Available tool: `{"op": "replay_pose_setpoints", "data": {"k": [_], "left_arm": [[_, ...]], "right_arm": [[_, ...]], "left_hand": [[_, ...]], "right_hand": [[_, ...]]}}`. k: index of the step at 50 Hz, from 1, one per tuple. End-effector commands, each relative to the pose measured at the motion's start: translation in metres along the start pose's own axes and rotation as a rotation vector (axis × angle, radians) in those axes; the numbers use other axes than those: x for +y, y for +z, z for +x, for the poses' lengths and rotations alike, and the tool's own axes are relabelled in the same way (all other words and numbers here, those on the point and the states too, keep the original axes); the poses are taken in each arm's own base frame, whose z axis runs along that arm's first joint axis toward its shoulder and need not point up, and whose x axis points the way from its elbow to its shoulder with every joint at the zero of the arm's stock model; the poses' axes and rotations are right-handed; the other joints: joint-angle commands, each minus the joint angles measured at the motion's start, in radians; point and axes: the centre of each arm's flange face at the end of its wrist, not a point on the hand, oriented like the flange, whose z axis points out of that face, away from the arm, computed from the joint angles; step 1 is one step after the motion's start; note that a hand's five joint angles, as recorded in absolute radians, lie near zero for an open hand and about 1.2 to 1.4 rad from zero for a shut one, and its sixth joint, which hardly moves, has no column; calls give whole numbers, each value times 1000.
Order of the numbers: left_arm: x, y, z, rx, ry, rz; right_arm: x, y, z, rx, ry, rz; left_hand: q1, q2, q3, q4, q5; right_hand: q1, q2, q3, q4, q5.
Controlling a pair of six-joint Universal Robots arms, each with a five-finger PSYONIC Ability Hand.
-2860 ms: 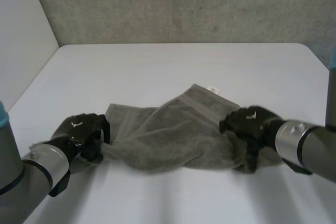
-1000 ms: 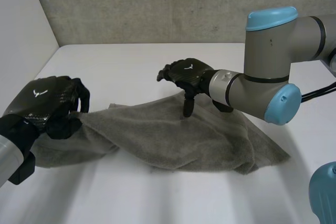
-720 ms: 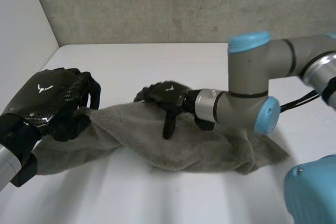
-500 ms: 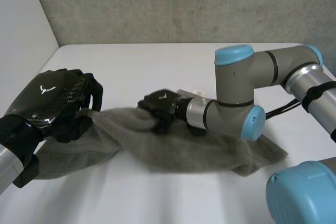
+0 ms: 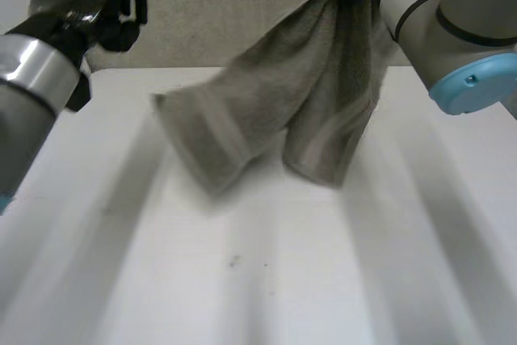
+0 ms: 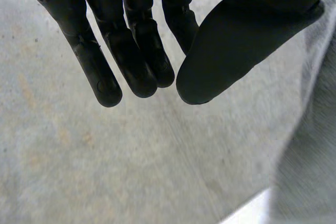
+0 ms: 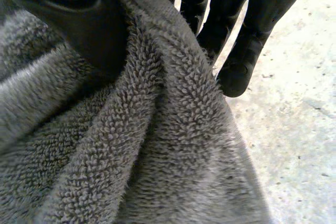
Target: Fold the towel.
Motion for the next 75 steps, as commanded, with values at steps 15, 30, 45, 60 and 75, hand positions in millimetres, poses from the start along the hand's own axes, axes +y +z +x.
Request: {"op": "replay_pose_setpoints", "data": {"k": [15, 30, 45, 60, 75], "left_arm": [[123, -61, 34, 29, -69, -403], [132, -44, 67, 82, -271, -333], [148, -31, 114, 188, -360, -320], [173, -28, 149, 236, -473, -362], [188, -29, 156, 231, -576, -403]], "right_arm": [[109, -101, -52, -272, -107, -495], [80, -115, -41, -218, -62, -441], [22, -123, -28, -169, -57, -307], [-3, -146, -23, -166, -51, -286], [-4, -153, -23, -162, -32, -292]], "left_hand": [[190, 178, 179, 177, 184], [-658, -670, -669, -671, -664], [-658, -670, -669, -671, -664], [-600, -611, -610, -613, -605], [190, 178, 179, 177, 184]], "right_hand": [[52, 72, 73, 57, 72], [52, 72, 73, 57, 72], [52, 72, 73, 57, 72], [52, 72, 73, 57, 72], [52, 72, 73, 57, 72]]}}
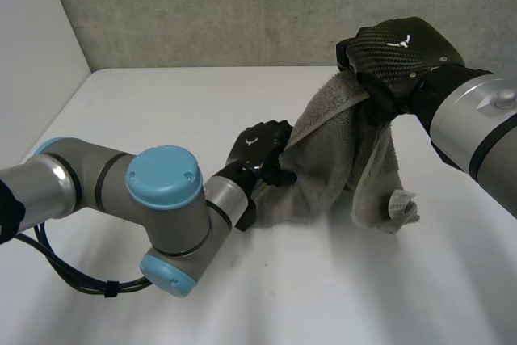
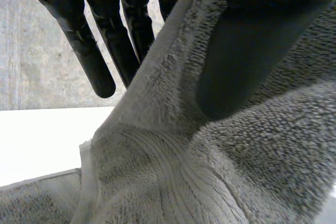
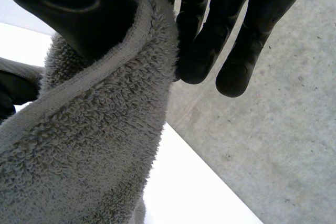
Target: Fold the towel.
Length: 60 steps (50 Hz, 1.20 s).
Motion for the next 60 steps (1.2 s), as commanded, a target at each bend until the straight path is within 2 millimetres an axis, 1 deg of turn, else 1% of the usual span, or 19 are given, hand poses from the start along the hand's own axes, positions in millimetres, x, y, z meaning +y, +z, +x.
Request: {"op": "replay_pose_setpoints", "data": {"k": [1, 5, 7, 8, 10, 11, 13, 20, 27, 35, 42, 46, 50, 51, 53, 54, 55, 56, 60], "left_arm": [[-2, 0, 1, 7, -81, 4], [-15, 0, -1, -10, -75, 34], [-51, -3, -9, -40, -64, 113], [-51, -3, -9, -41, -64, 114], [-91, -13, -42, -161, -16, 195], [-91, -13, -42, -162, -16, 195], [-129, -29, -58, -246, 83, 265], [-155, -61, -44, -274, 268, 294], [-144, -86, -36, -300, 381, 199], [-103, -105, -43, -333, 476, -51], [-72, -90, -59, -339, 506, -181], [-72, -71, -66, -334, 514, -172], [-108, -24, -69, -323, 525, 0], [-108, -23, -69, -323, 525, 1], [-150, 1, -54, -289, 512, 203], [-150, 1, -54, -289, 512, 204], [-176, 9, -44, -264, 510, 328], [-201, 13, -36, -257, 505, 450], [-242, 8, -25, -297, 484, 658]], "right_arm": [[4, 0, 0, 4, 0, -11], [7, 1, 4, 13, 0, -21], [8, 1, 4, 11, -2, -27], [8, 1, 4, 11, -2, -27], [9, 1, 3, 9, -1, -31], [11, 1, 3, 6, -2, -36], [13, 1, 2, 1, 1, -43], [19, 0, -1, -8, 8, -60], [27, -4, -8, -36, 7, -97], [56, -6, -20, -158, -4, -321], [95, 3, -33, -286, -129, -512], [106, 46, -29, -268, -194, -468], [87, 103, -9, -110, -256, -244], [87, 103, -9, -109, -256, -243], [72, 120, -1, -40, -283, -124], [55, 135, 8, 31, -303, 2], [35, 146, 18, 112, -325, 142], [35, 146, 18, 113, -325, 143], [-6, 152, 35, 275, -366, 459]], "left_hand": [[424, 421, 422, 420, 433], [424, 421, 422, 420, 433], [424, 421, 422, 420, 433], [424, 421, 422, 420, 433], [424, 421, 422, 420, 433], [424, 421, 422, 420, 433], [424, 421, 422, 420, 433], [424, 421, 422, 420, 433], [424, 421, 422, 420, 433], [424, 421, 422, 420, 433], [424, 421, 422, 420, 433], [424, 421, 422, 420, 433], [424, 421, 422, 420, 433], [424, 421, 422, 420, 433], [424, 421, 422, 420, 433], [424, 421, 422, 420, 433], [424, 421, 422, 420, 433], [424, 421, 422, 420, 433], [424, 421, 422, 420, 433]], "right_hand": [[52, 72, 59, 57, 71], [52, 72, 59, 57, 71], [52, 72, 59, 57, 71], [52, 72, 59, 57, 71], [52, 72, 59, 57, 71], [52, 72, 59, 57, 71], [52, 72, 59, 57, 71], [52, 72, 59, 57, 71], [52, 72, 59, 57, 71], [52, 72, 59, 57, 71], [52, 72, 59, 57, 71], [52, 72, 59, 57, 71], [52, 72, 59, 57, 71], [52, 72, 59, 57, 71], [52, 72, 59, 57, 71], [52, 72, 59, 57, 71], [52, 72, 59, 57, 71], [52, 72, 59, 57, 71], [52, 72, 59, 57, 71]]}}
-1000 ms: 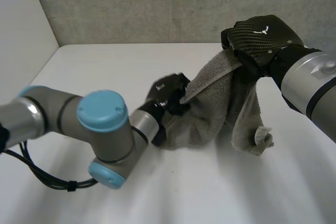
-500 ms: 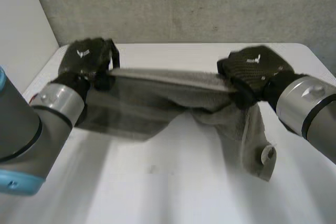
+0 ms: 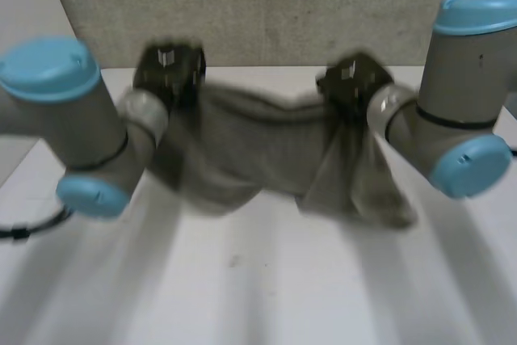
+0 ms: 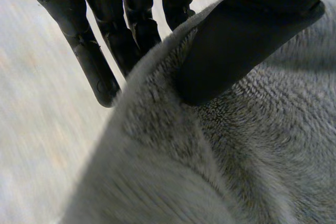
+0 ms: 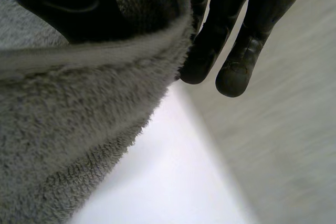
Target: Fold the towel.
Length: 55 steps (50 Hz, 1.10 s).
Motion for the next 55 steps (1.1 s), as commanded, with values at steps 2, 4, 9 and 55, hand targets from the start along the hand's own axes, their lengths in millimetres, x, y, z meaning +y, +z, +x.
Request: {"op": "replay_pose_setpoints", "data": {"k": [2, 4, 9, 55], "left_arm": [[-110, 23, -22, -181, -93, 478], [-124, 13, -29, -242, -109, 512], [-100, -3, -28, -218, -87, 420], [45, -82, -23, -131, -37, -77]], "right_arm": [[-69, 17, 60, 402, -80, 529], [-67, 14, 63, 410, -90, 543], [-45, 8, 46, 238, -99, 471], [123, -61, -32, -104, 665, -276]], "left_hand": [[190, 178, 179, 177, 187], [190, 178, 179, 177, 187], [190, 178, 179, 177, 187], [190, 178, 179, 177, 187]], "right_hand": [[52, 67, 59, 55, 67], [52, 67, 59, 55, 67], [52, 67, 59, 55, 67], [-1170, -1154, -1162, -1167, -1155]]}}
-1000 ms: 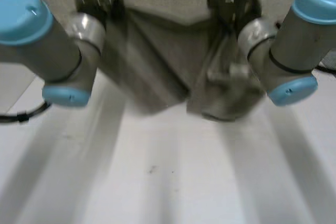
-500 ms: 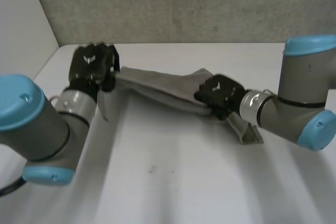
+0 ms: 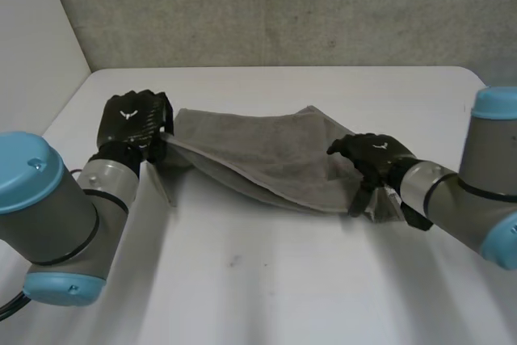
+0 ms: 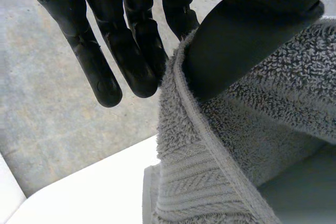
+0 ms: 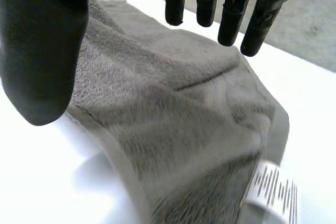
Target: Fold the towel.
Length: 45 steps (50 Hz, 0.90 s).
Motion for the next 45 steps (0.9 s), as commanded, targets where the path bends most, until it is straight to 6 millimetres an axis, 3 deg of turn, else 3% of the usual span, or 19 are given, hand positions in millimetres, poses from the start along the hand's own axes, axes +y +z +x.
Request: {"op": "replay_pose_setpoints", "data": {"k": [1, 7, 21, 31, 40, 45], "left_arm": [[-7, 0, -5, -13, -3, 21], [-9, -1, -5, -13, -5, 24], [-3, -2, -8, -19, -7, 5], [1, -3, -11, -29, -8, -8], [1, -3, -11, -30, -9, -8], [1, -3, -11, -30, -11, -8]], "right_arm": [[25, -10, 7, 39, 92, -8], [39, -9, 14, 109, 96, 28], [45, -7, 16, 164, 81, 50], [50, -4, 15, 155, 81, 46], [47, 1, 12, 141, 72, 95], [55, 9, 4, 114, 67, 77]], "left_hand": [[190, 178, 179, 177, 185], [190, 178, 179, 177, 185], [190, 178, 179, 177, 185], [190, 178, 179, 177, 185], [190, 178, 179, 177, 185], [190, 178, 179, 177, 185]], "right_hand": [[-56, -83, -74, -93, -64], [-17, -43, -35, -54, -24], [72, 45, 54, 34, 64], [312, 286, 294, 275, 305], [204, 177, 186, 166, 196], [54, 28, 36, 17, 47]]}}
